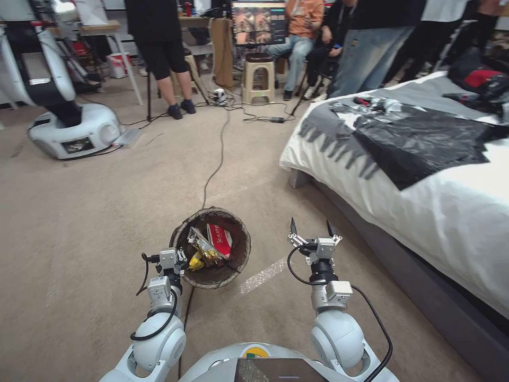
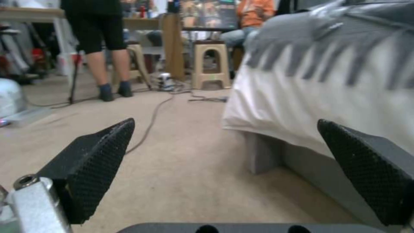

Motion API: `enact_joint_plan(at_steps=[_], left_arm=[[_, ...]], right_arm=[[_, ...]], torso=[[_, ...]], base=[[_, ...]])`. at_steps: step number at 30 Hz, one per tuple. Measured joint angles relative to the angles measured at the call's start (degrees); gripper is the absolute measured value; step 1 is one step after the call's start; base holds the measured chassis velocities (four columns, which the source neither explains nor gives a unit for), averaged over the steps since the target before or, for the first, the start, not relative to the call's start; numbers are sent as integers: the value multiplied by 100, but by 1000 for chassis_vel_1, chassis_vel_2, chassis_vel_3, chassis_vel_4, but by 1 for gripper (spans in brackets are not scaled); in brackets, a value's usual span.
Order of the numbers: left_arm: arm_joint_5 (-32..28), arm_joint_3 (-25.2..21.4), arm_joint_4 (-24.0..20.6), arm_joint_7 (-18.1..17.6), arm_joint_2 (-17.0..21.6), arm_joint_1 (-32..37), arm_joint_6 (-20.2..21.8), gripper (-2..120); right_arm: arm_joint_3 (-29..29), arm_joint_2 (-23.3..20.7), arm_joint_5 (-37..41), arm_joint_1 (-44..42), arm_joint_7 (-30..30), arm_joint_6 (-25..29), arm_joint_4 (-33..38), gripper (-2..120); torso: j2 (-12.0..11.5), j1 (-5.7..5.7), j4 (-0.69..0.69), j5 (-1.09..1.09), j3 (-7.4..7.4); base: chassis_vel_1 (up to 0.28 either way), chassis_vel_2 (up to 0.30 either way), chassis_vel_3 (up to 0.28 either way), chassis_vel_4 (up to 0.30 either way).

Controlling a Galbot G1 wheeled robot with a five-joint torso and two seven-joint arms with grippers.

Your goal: Pick up the trash bin, then pick up the garbage from the floor and place it into the trash bin.

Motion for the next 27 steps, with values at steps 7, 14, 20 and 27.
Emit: enact_joint_plan(at_steps=[7, 14, 20, 27], left_arm=[[9, 2, 0, 0, -8, 2, 0, 0], [39, -8, -29, -2, -18, 13, -1, 0], [55, -38, -43, -35, -35, 21, -19, 0], [87, -105, -78, -67, -26, 31, -35, 0]], right_arm=[[-9, 2, -1, 4, 4, 1, -9, 100], [-26, 4, -2, 22, 8, 1, -21, 100], [-38, 5, -2, 28, 10, 0, -31, 100], [-46, 16, -6, 22, 13, 0, -31, 100]], torso=[[0, 0, 0, 0, 0], [0, 0, 0, 0, 0], [0, 0, -3, 0, 0], [0, 0, -2, 0, 0]], base=[[79, 63, 69, 63], [0, 0, 0, 0], [0, 0, 0, 0], [0, 0, 0, 0]])
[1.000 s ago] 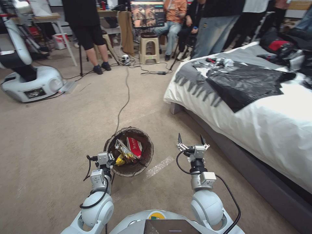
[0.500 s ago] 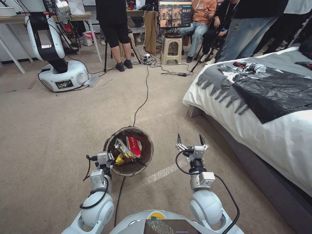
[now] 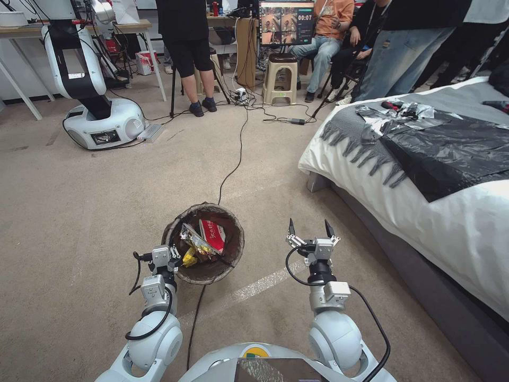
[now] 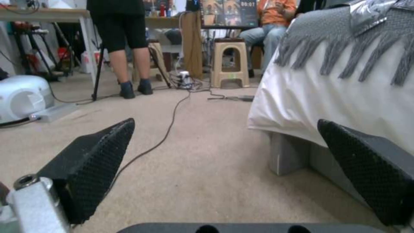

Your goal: Pick up the trash bin, then pick up the garbage from the floor and place it into the trash bin.

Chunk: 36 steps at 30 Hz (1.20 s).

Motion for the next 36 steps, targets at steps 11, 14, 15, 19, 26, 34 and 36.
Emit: enact_joint_plan(at_steps=[11, 14, 15, 19, 26, 34, 36], left_arm=[[-34, -118, -77, -95, 18, 23, -3, 0], [-111, -118, -89, -98, 20, 11, -3, 0], [-125, -108, -90, -97, 20, 9, -3, 0], [-122, -87, -90, -82, 18, 12, -3, 0], [-104, -63, -75, -66, -13, 2, 7, 0], [-99, -53, -57, -60, -22, -15, 11, 0], [-99, -55, -58, -57, -16, -15, 12, 0]], right_arm=[[-11, 32, -31, -45, 0, -21, 42, 100], [-12, 36, -40, -63, 0, -27, 61, 100], [-11, 38, -47, -66, 1, -28, 64, 100], [4, 39, -48, -59, 4, -34, 83, 100], [28, 18, -17, -19, 15, -54, 93, 100], [12, 19, -2, 0, 24, -67, 84, 100], [4, 24, -3, 11, 26, -68, 76, 100]], torso=[[0, 0, 1, 0, 0], [0, 0, 1, 0, 0], [0, 0, 0, 0, 0], [0, 0, 0, 0, 0], [0, 0, 0, 0, 0], [0, 0, 0, 0, 0], [0, 0, 0, 1, 0]], base=[[0, 0, 0, 0], [0, 0, 0, 0], [0, 0, 0, 0], [0, 0, 0, 0], [34, 40, 51, 62], [57, 75, 82, 88], [99, 106, 114, 101]])
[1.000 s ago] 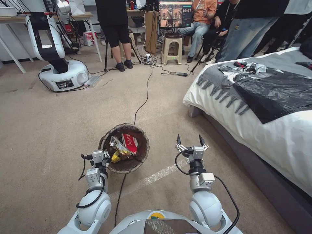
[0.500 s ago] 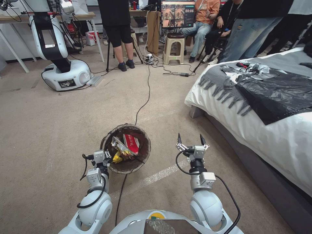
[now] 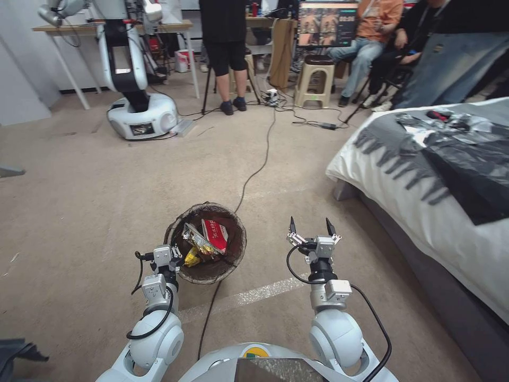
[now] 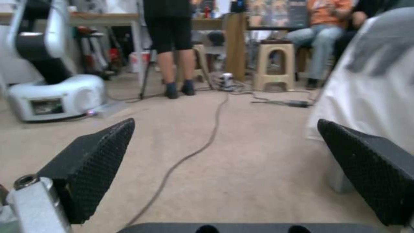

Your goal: Pick up the trash bin, then pick up the garbage from the floor and place it into the trash bin.

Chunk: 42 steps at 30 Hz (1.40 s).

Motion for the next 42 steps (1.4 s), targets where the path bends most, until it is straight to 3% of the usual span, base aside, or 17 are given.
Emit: enact_joint_plan(at_steps=[6, 22, 27, 33, 37, 42], left_arm=[[6, -1, 0, 2, 1, -9, 7, 0], [-213, -106, -315, 6, 186, -24, 235, 0], [-824, -155, -593, -51, 410, -47, 549, 0], [-2222, -381, -1123, -294, 775, 31, 1189, 0], [-2864, -444, -1243, -444, 985, -3, 1508, 0], [-3148, -490, -1243, -519, 1080, -44, 1626, 0]], right_arm=[[2, 10, -4, 2, 10, -5, -10, 100], [-32, 37, -19, 2, 23, -32, -26, 100], [-38, 31, -19, 8, 25, -49, -19, 100], [-193, -3, -16, 113, 41, -78, -42, 100], [-247, 8, -22, 116, 45, -82, -45, 100], [-265, 17, -33, 112, 47, -79, -47, 100]], torso=[[0, 1, 5, -2, 0], [0, 0, -1, -1, 0], [0, 0, 0, -1, 0], [0, 0, 4, 0, 0], [0, 0, 0, -1, 0], [0, 0, 1, 0, 0]], base=[[156, 164, 119, 116], [67, 56, 55, 60], [0, 0, 0, 0], [0, 0, 0, 0], [0, 0, 0, 0], [0, 0, 0, 0]])
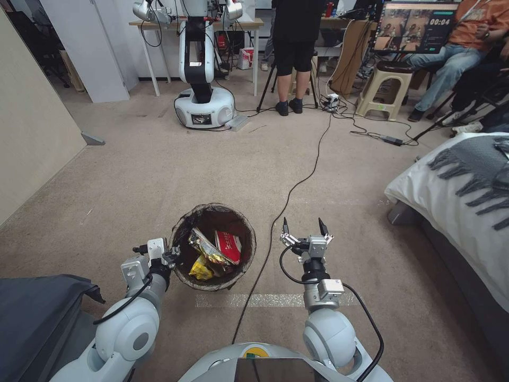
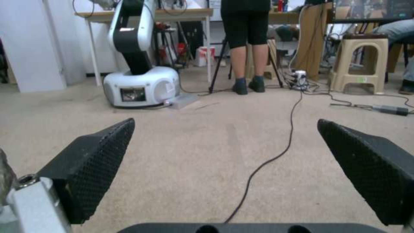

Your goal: Pick up the trash bin, then pick up the garbage from the floor and place it into the trash bin.

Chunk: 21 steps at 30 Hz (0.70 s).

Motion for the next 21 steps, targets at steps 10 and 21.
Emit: enact_joint_plan(at_steps=[10, 21], left_arm=[[-729, 0, 141, -182, 146, -181, 282, 0], [-1396, 136, 698, -274, 211, -577, 448, 0]], right_arm=[[-18, 12, -29, -21, 2, 17, 0, 100], [-79, 50, -64, -13, 5, 37, -28, 100]], torso=[[0, 0, 0, 0, 0], [0, 0, 0, -1, 0]], base=[[0, 0, 0, 0], [0, 0, 0, 0]])
